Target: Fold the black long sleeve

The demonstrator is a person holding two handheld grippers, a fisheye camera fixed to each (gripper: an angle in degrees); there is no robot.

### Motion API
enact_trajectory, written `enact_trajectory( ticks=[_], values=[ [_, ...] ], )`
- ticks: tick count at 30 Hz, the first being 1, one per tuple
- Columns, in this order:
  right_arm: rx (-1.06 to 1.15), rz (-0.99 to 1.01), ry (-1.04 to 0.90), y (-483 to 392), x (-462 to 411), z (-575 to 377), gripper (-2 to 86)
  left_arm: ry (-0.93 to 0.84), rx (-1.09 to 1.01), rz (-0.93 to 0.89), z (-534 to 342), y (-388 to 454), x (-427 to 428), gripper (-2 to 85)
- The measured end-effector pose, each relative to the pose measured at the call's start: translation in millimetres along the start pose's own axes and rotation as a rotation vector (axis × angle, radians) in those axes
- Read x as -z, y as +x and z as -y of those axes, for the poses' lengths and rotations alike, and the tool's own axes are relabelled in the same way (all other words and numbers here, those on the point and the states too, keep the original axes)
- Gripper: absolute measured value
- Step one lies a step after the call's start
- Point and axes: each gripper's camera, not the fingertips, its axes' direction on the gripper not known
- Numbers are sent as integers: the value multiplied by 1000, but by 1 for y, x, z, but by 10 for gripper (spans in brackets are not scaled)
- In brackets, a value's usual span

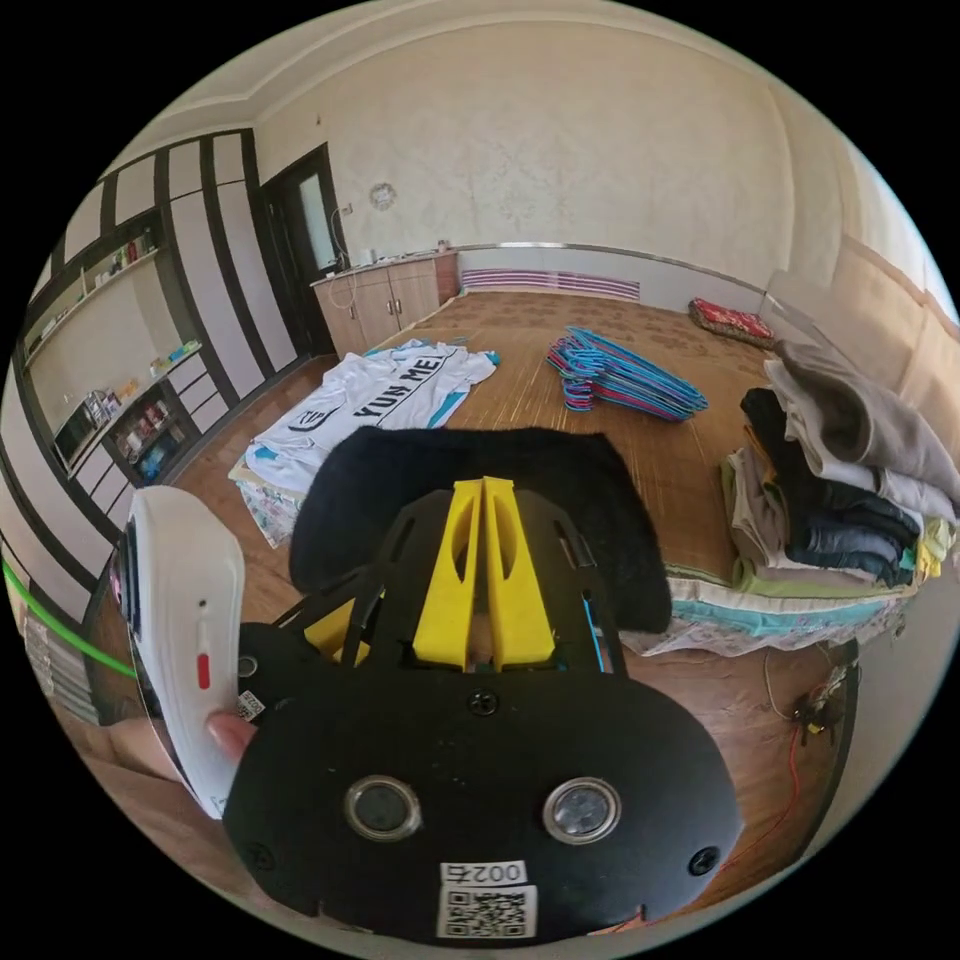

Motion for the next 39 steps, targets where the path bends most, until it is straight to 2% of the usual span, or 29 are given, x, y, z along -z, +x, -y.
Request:
enact_trajectory(
  ticks=[7, 12, 15, 18, 22, 26, 29, 31, 39],
  values=[
    [115, 28, -92, -11, -7, -13, -9, 38, -59, 55, -14, 12, 10, -10],
    [133, -11, -108, -9, -12, -20, -9, -9, -53, 64, -20, 17, 3, -10],
    [79, 5, -122, -2, -16, -22, -9, -67, -36, 3, -20, 18, 1, -10],
    [0, 13, -105, 18, -17, -23, -9, -130, 15, 42, -17, 17, 1, -10],
    [-49, 25, -97, 72, -22, -36, -8, -85, 32, 92, -11, 7, 11, -10],
    [-46, 40, -101, 123, -29, -54, 1, -88, 114, 60, -3, -9, 19, -10],
    [35, 68, -117, 155, -36, -69, 36, -83, 148, 69, 1, -17, 21, -10],
    [34, 46, -167, 178, -50, -77, 93, -90, 172, 59, 3, -21, 21, -10],
    [141, 5, -346, 215, -101, -96, 178, -104, 178, 77, 0, -25, 16, -10]
  ],
)
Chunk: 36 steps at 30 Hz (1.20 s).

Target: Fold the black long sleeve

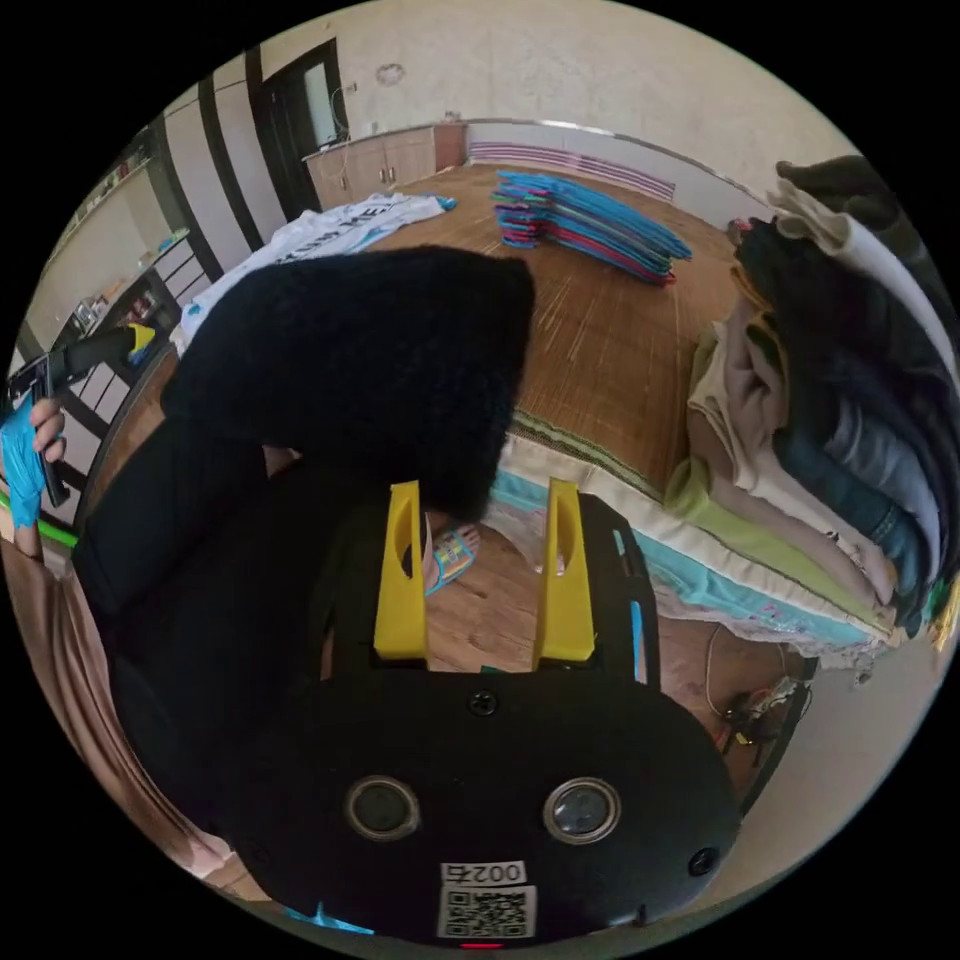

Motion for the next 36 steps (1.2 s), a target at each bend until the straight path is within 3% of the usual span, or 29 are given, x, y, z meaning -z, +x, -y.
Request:
enact_trajectory(
  ticks=[8, 18, 30, 36],
  values=[
    [134, -28, -49, 2, -29, 13, 154, -61, 4, 28, -3, -13, -15, -10],
    [223, -95, -11, 0, -24, -1, 51, -37, 13, 97, -11, -38, -29, -10],
    [187, -91, 9, 17, -12, -13, 46, 48, 13, 80, -20, -75, -33, -10],
    [183, -95, 6, 22, -10, -20, 46, 103, 28, 102, -26, -136, -49, -10]
  ],
)
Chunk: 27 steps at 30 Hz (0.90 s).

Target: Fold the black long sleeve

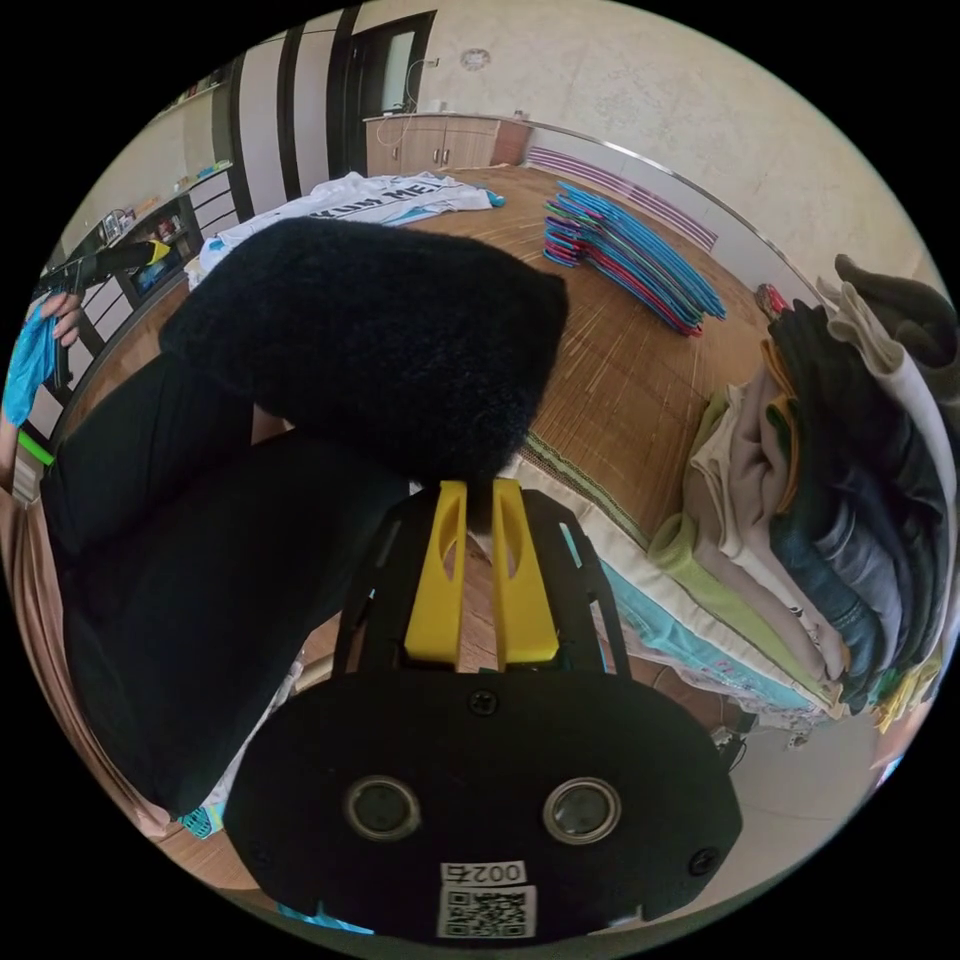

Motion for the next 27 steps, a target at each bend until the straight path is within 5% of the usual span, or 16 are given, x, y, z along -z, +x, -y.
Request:
enact_trajectory(
  ticks=[9, 14, 27],
  values=[
    [5, -4, -11, 6, 2, -7, 47, -25, -123, -148, -33, -122, -51, 7],
    [15, -5, -16, 8, 5, -10, 47, -163, -206, -250, -57, -164, -104, 117],
    [36, -23, -22, 14, 14, -16, 44, -237, -328, -410, -64, -184, -193, 51]
  ],
)
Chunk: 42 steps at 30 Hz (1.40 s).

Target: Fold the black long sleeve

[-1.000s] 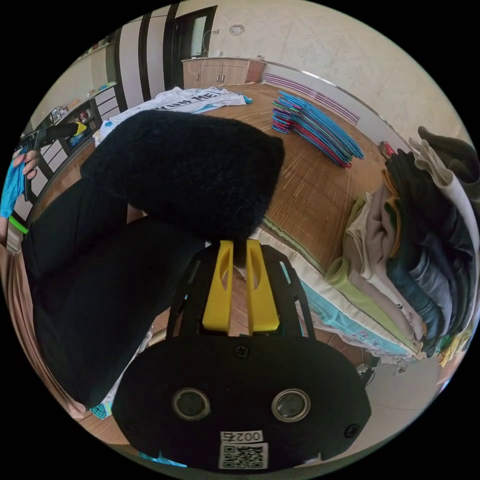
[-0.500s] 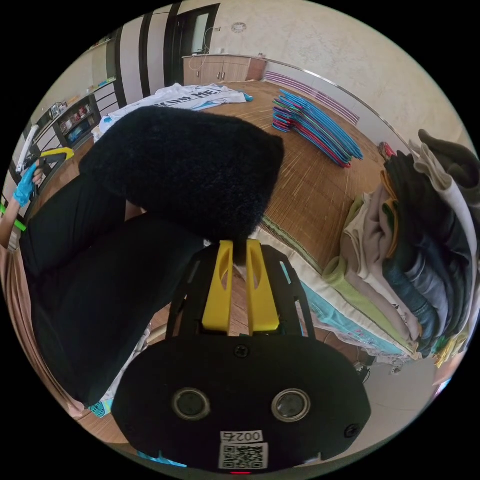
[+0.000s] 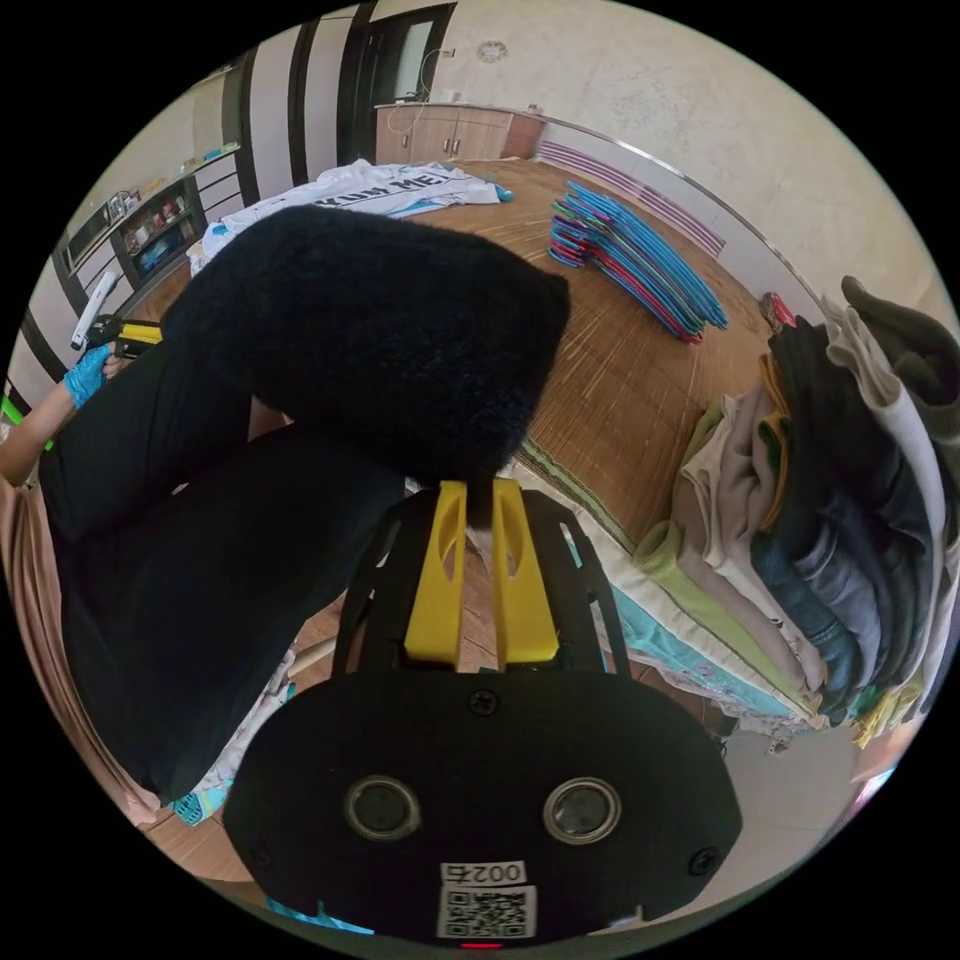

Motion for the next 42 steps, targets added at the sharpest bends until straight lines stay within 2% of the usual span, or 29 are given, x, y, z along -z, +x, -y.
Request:
enact_trajectory(
  ticks=[4, 10, 17, 24, 28, 33, 37, 41, 42],
  values=[
    [-17, -51, 38, 0, 9, -4, 40, 93, 89, 103, -7, -8, 18, -2],
    [3, -121, 46, -3, 24, -10, 35, 215, 66, 210, -9, -6, 75, -9],
    [-57, -95, 28, -2, 37, -39, 28, 147, -44, 249, -14, 1, 88, -9],
    [-113, -15, 23, 5, 38, -54, 39, 116, -27, 241, -28, -8, 79, -9],
    [-121, 69, -17, 21, 31, -52, 55, 82, 6, 162, -26, -18, 72, -2],
    [-133, 100, -21, 41, 39, -53, 97, 160, 55, 148, -29, -26, 89, 63],
    [-182, 216, 60, 59, 43, -49, 133, 183, 38, 105, -19, -30, 88, 97],
    [-197, 314, 20, 64, 24, -37, 144, 108, 25, 63, 3, -34, 57, 111],
    [-189, 321, 12, 63, 19, -33, 120, 92, 25, 75, 6, -34, 52, 108]
  ],
)
